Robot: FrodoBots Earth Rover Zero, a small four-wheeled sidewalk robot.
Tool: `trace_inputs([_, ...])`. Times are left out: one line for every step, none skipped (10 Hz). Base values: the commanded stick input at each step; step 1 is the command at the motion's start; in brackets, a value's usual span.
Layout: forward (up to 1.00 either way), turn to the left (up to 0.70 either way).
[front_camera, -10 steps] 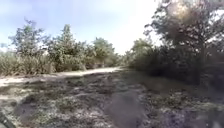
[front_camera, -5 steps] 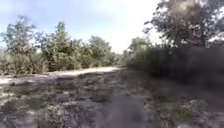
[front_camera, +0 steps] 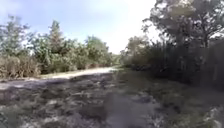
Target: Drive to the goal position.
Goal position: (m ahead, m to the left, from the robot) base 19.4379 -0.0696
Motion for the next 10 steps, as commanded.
trace_inputs([0.70, 0.00])
trace_inputs([0.70, 0.00])
trace_inputs([0.70, 0.00])
trace_inputs([0.70, 0.00])
trace_inputs([0.70, 0.00])
trace_inputs([0.70, 0.00])
trace_inputs([0.70, 0.00])
trace_inputs([0.70, 0.00])
trace_inputs([0.70, 0.00])
trace_inputs([0.70, 0.23])
